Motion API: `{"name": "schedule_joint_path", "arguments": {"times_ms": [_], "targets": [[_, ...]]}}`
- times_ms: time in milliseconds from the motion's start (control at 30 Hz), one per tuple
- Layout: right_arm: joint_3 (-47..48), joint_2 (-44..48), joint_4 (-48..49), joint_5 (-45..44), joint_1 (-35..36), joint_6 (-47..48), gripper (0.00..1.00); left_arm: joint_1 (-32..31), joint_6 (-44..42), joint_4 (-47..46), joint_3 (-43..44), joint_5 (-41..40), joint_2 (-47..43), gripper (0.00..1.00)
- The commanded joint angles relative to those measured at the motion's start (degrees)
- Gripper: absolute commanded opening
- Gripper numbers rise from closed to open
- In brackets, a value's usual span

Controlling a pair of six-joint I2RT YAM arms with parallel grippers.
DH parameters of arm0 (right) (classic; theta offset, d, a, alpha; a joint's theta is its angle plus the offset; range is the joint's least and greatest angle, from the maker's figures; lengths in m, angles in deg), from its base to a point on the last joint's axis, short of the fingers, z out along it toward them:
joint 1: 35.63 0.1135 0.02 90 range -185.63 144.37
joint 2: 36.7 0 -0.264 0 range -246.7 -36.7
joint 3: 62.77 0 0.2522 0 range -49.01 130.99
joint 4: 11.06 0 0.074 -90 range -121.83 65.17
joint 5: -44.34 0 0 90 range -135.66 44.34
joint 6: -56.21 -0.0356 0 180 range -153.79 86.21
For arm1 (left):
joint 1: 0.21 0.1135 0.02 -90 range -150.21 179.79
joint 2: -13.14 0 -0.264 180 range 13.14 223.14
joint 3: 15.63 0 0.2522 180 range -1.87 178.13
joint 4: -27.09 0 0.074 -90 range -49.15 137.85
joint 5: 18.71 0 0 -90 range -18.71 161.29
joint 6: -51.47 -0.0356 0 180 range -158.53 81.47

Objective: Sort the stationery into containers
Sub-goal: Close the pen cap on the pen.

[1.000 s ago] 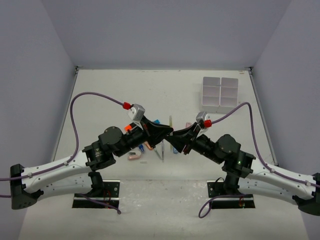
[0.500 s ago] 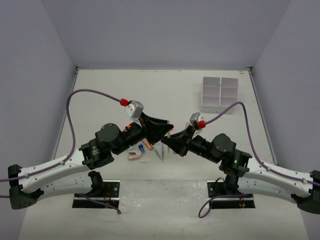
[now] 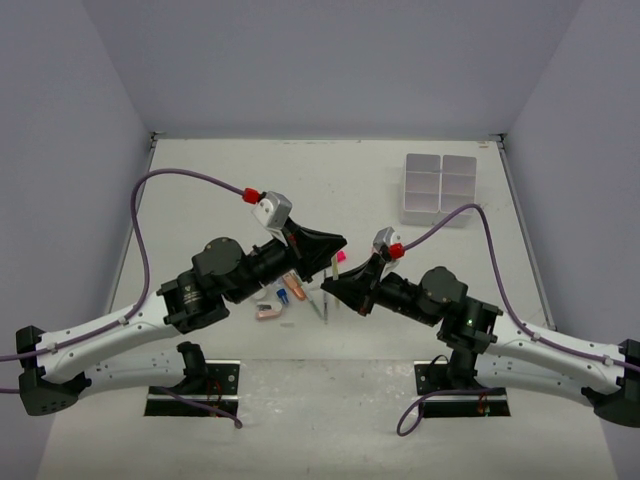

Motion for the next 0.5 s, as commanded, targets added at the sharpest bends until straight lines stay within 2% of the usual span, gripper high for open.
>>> {"name": "schedule_joint_path", "arguments": {"times_ms": [0, 200, 367, 467], "targets": [[4.4, 0.4, -1.0, -0.6, 0.3, 1.7, 0.0, 0.0, -0.9, -0.7, -0.2, 3.9, 0.2, 0.01], [8.3, 0.6, -2.3, -3.7, 0.2, 4.1, 0.0, 0.0, 1.6, -1.5, -3.2, 6.3, 1.2, 0.0], [18.2, -1.8, -5.9, -4.3, -3.6, 6.8, 0.0, -0.9, 5.1, -5.5, -9.7, 7.3, 1.4, 0.0], [24.0, -4.0, -8.0, -2.1, -7.1, 6.8, 0.0, -3.7, 6.1, -6.1, -11.4, 5.7, 1.3, 0.0]]}}
